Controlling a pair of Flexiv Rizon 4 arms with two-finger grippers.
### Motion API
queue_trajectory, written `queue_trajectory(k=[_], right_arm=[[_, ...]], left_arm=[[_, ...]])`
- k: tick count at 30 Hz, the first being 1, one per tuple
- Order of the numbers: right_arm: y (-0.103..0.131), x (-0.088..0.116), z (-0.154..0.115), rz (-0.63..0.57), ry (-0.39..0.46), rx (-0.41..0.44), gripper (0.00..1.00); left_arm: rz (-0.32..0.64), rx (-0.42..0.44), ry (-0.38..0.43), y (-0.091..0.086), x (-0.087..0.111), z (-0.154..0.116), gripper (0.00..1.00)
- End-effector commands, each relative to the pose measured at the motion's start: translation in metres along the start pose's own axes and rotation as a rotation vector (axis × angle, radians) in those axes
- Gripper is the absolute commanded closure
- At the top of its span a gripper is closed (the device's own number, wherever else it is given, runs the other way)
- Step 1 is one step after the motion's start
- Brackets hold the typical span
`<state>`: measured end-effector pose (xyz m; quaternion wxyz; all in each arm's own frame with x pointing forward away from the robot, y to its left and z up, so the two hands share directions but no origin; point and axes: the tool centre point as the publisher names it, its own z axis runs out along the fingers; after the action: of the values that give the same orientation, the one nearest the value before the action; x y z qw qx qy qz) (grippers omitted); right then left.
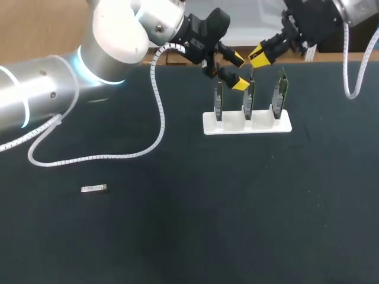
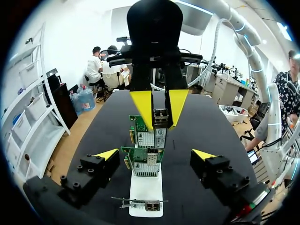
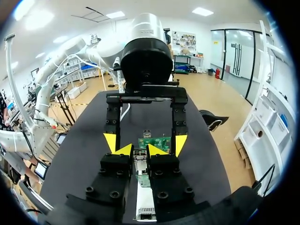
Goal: Pick up the optical module with the left hand, and insert it into the network port with the right hand.
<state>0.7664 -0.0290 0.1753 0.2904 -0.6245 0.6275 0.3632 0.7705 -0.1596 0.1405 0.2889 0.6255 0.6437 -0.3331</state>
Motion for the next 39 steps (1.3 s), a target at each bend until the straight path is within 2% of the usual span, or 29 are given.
queue_trajectory(k=[1, 21, 39], right_arm=[[-0.0047, 0.0010, 0.0013, -0.002, -0.003, -0.007, 1.00], [-0.0061, 0.0077, 0.0027, -0.003, -0.014, -0.006, 1.00], [-0.0051, 0.0055, 0.0031, -0.026, -0.017, 0.006, 1.00]], left_arm=[[-0.002, 0.001, 0.004, 0.0011, -0.0009, 0.0005, 0.00], [-0.002, 0.001, 0.004, 0.0011, -0.0009, 0.0005, 0.00], [-0.002, 0.001, 0.004, 0.0011, -0.0009, 0.0005, 0.00]])
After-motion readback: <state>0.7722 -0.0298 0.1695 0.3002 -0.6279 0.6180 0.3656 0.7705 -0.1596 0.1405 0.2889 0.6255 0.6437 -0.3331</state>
